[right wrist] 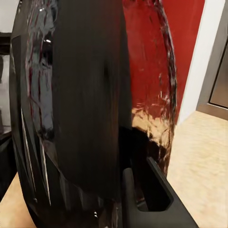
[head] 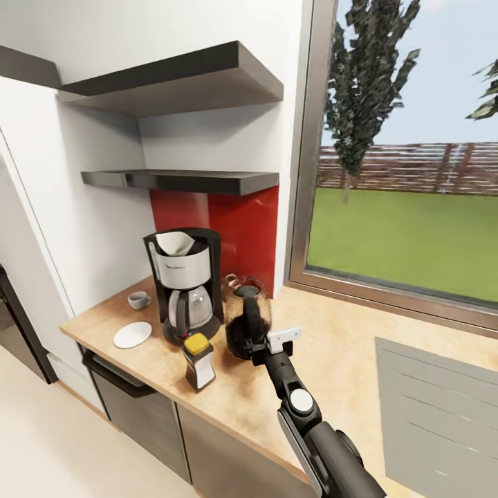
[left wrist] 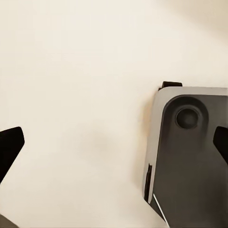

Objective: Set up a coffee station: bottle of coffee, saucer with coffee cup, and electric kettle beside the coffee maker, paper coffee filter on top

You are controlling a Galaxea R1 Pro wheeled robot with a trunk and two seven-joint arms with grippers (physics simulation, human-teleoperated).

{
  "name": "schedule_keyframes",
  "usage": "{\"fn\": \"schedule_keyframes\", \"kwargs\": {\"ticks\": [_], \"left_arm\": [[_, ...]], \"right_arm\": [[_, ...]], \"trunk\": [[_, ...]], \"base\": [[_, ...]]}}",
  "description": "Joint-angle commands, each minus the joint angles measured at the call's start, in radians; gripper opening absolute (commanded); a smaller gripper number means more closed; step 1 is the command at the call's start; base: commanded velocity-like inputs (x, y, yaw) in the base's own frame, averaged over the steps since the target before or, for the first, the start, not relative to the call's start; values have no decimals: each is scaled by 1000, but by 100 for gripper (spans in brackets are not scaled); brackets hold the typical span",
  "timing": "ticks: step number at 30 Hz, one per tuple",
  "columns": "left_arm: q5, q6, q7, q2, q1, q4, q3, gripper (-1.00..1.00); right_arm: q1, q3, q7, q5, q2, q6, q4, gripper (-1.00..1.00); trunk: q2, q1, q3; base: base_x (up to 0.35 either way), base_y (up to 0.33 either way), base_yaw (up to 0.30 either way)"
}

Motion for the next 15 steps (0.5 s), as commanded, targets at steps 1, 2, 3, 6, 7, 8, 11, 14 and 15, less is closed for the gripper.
{"fn": "schedule_keyframes", "kwargs": {"ticks": [1, 2, 3, 6, 7, 8, 11, 14, 15], "left_arm": [[-11, -4, 4, 0, -1, 2, 6, 100], [-11, -4, 4, 0, -1, 2, 6, 100], [-11, -4, 4, 1, -1, 2, 6, 100], [-11, -4, 4, 1, -1, 2, 6, 100], [-11, -4, 4, 1, -1, 2, 6, 100], [-11, -4, 4, 0, -1, 2, 5, 100], [-11, -5, 4, -1, -1, 2, 4, 100], [-11, -5, 3, -1, -1, 2, 4, 100], [-11, -5, 4, -1, -1, 2, 4, 100]], "right_arm": [[-1, 2, -7, 3, 0, 6, -1, -100], [-1, 2, -7, 3, 0, 6, -2, -100], [-1, 2, -7, 3, 0, 6, -2, -100], [-1, 2, -7, 3, 0, 7, -1, -100], [-1, 2, -7, 3, 0, 7, -1, -100], [-1, 2, -7, 3, 0, 7, -1, -100], [-1, 2, -7, 3, 0, 6, -1, -100], [-1, 2, -7, 3, 0, 6, -1, -100], [-1, 2, -7, 3, 0, 6, -1, -100]], "trunk": [[-1, 0, 0], [-1, 0, 0], [-1, 0, 0], [-1, 0, 0], [-1, 0, 0], [-1, 0, 0], [-1, 0, 0], [-1, 0, 0], [-1, 0, 0]], "base": [[0, 180, 0], [0, 124, 0], [0, 63, 0], [0, 28, 0], [0, 11, 0], [24, 7, 0], [113, 2, 0], [183, 1, 0], [129, 0, 0]]}}
